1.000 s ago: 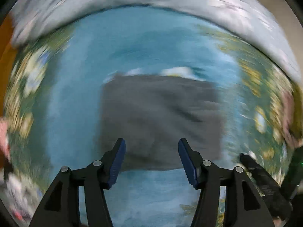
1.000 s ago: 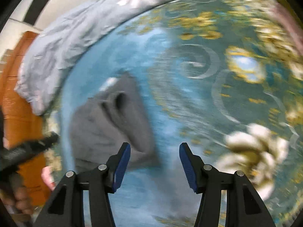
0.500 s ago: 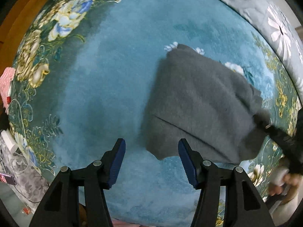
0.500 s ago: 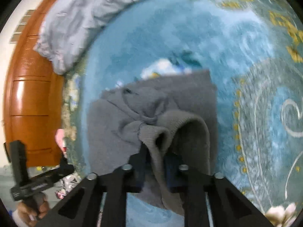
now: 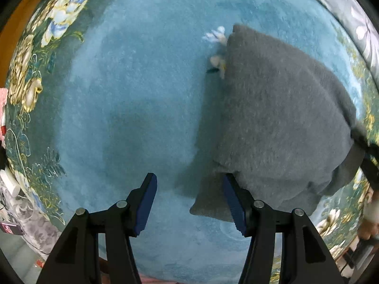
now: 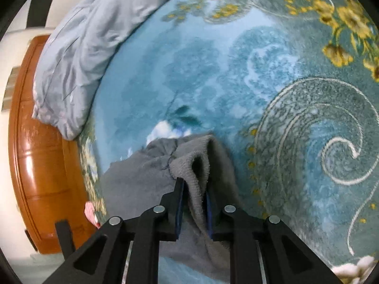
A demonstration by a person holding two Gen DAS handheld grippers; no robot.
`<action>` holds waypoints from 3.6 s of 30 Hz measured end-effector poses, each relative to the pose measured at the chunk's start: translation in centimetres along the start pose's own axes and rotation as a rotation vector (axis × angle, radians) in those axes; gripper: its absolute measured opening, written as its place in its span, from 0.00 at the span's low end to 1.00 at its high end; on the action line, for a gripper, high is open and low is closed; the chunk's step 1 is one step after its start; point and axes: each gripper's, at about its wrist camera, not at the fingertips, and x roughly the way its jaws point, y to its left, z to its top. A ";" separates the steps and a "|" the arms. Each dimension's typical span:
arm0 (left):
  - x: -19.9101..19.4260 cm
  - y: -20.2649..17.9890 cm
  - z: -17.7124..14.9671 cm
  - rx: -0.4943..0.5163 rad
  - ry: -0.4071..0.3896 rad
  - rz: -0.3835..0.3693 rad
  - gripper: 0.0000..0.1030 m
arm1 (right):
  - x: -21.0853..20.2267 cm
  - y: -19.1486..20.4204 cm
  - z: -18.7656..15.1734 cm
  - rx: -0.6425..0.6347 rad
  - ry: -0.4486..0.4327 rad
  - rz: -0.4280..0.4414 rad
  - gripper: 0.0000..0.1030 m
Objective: Fold clothes
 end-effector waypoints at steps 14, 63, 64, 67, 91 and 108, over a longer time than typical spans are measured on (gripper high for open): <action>-3.7 -1.3 0.7 0.036 -0.079 -0.197 0.58 | -2.8 -2.6 -3.4 0.102 -0.100 0.018 0.38; 3.7 -2.3 5.2 0.092 0.117 -0.409 0.78 | 1.2 -7.6 -3.2 0.140 0.039 0.134 0.54; 4.2 -2.0 5.3 0.067 0.126 -0.410 0.80 | 2.0 -7.5 -2.9 0.149 0.045 0.137 0.56; 5.3 -1.4 5.4 -0.003 0.136 -0.444 0.80 | 2.7 -7.5 -2.6 0.154 0.053 0.149 0.56; -4.6 -5.3 -0.3 0.093 -0.047 -0.272 0.23 | -1.8 -2.5 -7.8 0.264 -0.069 0.095 0.23; -17.9 -4.0 -10.2 0.349 -0.283 -0.492 0.23 | -18.6 5.2 -21.5 0.173 -0.425 0.078 0.23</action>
